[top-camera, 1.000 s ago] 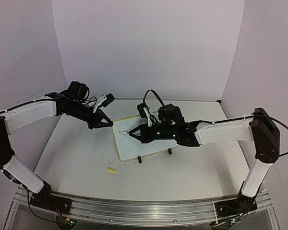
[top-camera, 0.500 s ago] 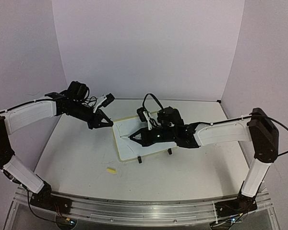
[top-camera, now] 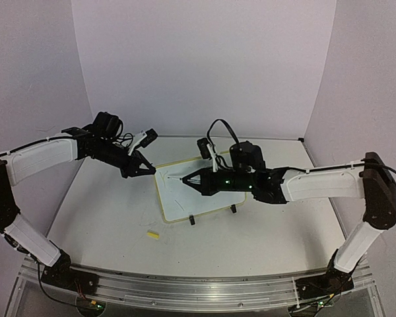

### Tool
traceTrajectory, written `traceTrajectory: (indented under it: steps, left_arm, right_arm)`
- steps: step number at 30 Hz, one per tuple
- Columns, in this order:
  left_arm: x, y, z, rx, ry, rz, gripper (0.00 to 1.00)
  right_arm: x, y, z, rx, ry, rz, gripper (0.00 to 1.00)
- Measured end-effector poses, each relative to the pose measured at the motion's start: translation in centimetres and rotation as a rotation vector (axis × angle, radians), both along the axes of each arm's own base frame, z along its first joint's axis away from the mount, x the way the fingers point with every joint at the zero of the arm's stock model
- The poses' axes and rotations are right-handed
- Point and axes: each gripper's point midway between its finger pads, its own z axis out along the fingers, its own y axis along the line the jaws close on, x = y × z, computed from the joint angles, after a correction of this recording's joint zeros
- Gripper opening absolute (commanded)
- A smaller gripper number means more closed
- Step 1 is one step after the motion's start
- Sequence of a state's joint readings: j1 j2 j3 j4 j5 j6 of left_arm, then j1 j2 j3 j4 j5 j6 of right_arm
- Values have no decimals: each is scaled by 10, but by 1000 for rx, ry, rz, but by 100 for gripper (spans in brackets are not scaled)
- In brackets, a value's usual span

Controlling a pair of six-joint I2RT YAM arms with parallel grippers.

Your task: Write a sentence on the whiteboard

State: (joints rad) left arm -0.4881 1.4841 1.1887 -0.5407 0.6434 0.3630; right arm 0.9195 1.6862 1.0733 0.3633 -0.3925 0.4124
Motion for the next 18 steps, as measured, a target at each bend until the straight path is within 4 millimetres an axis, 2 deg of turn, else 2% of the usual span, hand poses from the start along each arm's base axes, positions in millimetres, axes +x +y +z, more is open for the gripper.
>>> traceTrajectory:
  steps: [18]
  left_arm:
    - [0, 0, 0, 0, 0, 0, 0]
  right_arm:
    - [13, 1, -24, -68, 21, -55, 0]
